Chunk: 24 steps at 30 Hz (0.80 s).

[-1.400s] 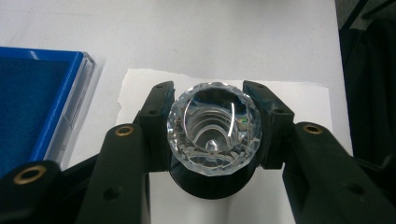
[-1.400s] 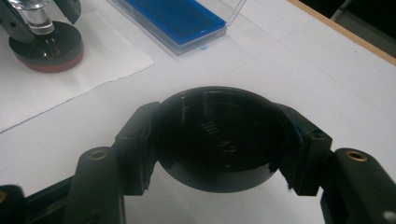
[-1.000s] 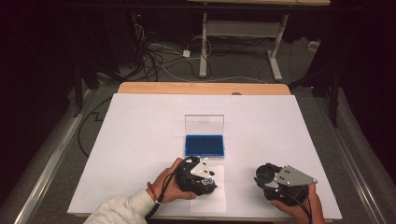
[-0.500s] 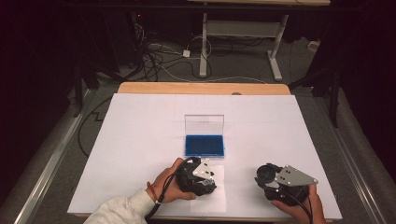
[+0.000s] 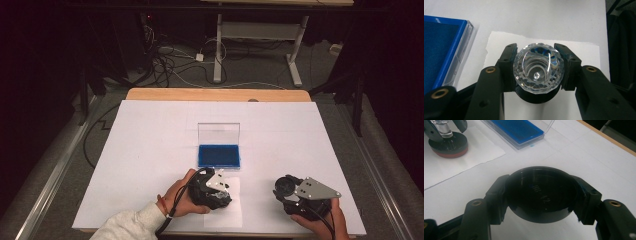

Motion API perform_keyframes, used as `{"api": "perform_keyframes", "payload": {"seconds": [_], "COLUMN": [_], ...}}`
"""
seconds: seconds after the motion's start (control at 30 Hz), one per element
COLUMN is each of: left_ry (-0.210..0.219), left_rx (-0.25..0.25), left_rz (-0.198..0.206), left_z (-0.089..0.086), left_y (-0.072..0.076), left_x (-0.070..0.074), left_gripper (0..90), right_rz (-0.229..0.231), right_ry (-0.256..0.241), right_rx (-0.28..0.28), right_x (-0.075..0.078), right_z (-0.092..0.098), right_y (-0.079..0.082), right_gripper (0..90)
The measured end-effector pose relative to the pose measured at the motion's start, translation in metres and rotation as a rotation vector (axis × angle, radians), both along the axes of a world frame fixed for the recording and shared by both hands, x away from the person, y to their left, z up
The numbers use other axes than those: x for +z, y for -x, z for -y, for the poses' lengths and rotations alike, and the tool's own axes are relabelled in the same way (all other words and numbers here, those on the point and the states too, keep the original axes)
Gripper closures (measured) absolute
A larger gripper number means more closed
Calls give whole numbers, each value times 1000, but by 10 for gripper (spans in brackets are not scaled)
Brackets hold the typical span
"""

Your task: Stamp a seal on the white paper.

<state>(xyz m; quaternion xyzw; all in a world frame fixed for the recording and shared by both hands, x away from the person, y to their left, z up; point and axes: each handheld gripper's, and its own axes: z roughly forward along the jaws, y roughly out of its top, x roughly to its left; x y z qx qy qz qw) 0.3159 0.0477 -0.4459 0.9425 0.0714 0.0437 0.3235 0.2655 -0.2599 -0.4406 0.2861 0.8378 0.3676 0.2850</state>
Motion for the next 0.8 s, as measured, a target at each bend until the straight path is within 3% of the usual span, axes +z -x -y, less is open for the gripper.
{"api": "perform_keyframes", "payload": {"seconds": [0.13,0.8], "left_ry": [-11,12], "left_rx": [-3,-4], "left_rz": [10,-8], "left_z": [1,-2], "left_y": [1,-1], "left_x": [1,-1], "left_gripper": [547,546], "right_rz": [1,10], "right_ry": [2,17], "right_rx": [0,1], "right_x": [0,1], "right_z": [0,-2], "right_y": [0,2], "right_gripper": [381,381]}}
